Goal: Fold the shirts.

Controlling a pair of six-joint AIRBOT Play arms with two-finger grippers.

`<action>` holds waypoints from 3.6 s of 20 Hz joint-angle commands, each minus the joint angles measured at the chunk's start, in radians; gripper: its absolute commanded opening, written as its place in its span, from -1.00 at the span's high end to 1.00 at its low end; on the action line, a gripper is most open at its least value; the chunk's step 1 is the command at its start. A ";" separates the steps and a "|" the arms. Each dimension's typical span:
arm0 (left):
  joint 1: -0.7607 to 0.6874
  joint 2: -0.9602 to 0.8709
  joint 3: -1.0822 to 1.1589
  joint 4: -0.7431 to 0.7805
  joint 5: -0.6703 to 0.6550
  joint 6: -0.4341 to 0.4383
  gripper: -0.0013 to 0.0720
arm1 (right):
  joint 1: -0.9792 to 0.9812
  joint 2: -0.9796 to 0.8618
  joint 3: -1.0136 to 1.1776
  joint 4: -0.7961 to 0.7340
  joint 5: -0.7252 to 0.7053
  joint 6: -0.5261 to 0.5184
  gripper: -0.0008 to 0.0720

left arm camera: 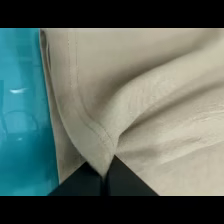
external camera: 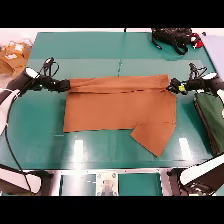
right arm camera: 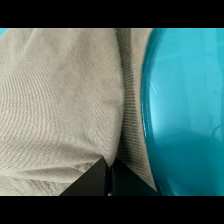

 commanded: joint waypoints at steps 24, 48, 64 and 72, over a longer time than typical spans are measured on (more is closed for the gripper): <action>0.079 0.208 -0.039 0.095 -0.640 -0.259 0.90 | -0.250 0.453 -0.357 -0.140 0.357 0.141 0.93; -0.275 0.631 -0.885 -0.230 0.162 -0.515 -0.88 | -0.137 0.865 -1.109 -0.047 0.008 0.287 -0.17; -0.218 0.602 -0.782 -0.199 0.099 -0.341 0.90 | -0.139 0.868 -1.014 -0.161 0.139 0.230 0.93; -0.192 0.640 -0.626 0.175 -0.292 -0.450 0.90 | -0.138 1.050 -0.914 -0.319 0.336 0.351 0.93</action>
